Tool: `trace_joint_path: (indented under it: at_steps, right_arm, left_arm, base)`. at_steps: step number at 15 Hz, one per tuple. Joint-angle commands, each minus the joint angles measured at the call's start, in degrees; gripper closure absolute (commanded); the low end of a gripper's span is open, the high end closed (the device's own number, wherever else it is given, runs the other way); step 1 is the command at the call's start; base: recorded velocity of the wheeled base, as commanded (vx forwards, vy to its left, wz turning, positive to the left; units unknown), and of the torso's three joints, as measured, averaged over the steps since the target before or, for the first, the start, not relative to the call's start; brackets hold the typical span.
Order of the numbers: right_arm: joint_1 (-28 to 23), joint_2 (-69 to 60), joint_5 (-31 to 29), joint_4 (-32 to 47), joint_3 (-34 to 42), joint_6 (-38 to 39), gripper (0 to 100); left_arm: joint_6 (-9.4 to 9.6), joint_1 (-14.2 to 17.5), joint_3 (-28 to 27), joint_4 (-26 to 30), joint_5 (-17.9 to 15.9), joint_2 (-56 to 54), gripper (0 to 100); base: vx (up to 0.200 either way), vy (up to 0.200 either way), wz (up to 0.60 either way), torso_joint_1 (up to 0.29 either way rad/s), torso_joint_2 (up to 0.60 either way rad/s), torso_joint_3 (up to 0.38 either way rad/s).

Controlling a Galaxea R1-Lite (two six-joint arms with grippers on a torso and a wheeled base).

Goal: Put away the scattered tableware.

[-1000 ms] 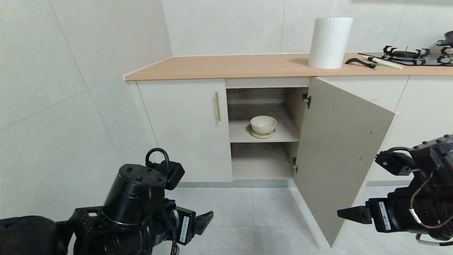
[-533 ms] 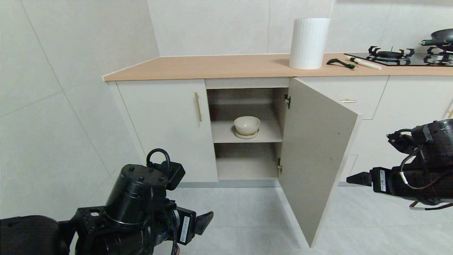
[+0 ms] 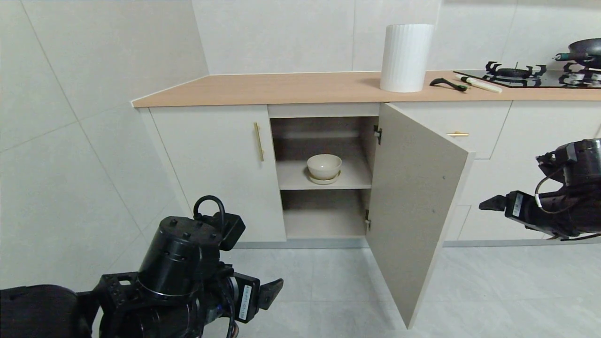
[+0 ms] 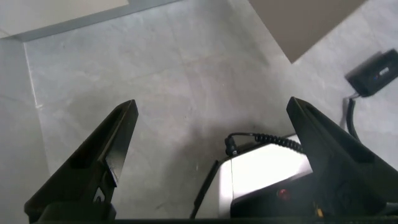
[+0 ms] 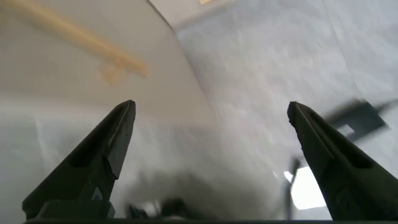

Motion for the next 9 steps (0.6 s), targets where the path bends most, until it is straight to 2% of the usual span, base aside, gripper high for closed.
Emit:
trace_joint_path:
  at_steps: [1,6,9]
  right_arm:
    - [-0.4,7.57,-0.09,-3.06,-4.71,1.73,0]
    - [0.57,13.89,0.18,-3.5,-10.95,1.81,0]
    - [3.03,16.88,0.27,-3.5,-13.94,1.81,0]
  left_arm:
    - [-0.01,0.43,-0.12,-0.1,-0.03,-0.34,0]
    - [-0.01,1.13,-0.39,-0.1,-0.03,-0.95,0]
    - [0.08,1.13,-0.47,-0.01,0.06,-0.95,0]
  base:
    - [0.0,0.0,0.0,0.0,0.0,0.0]
    - [0.0,0.0,0.0,0.0,0.0,0.0]
    - [0.0,0.0,0.0,0.0,0.0,0.0]
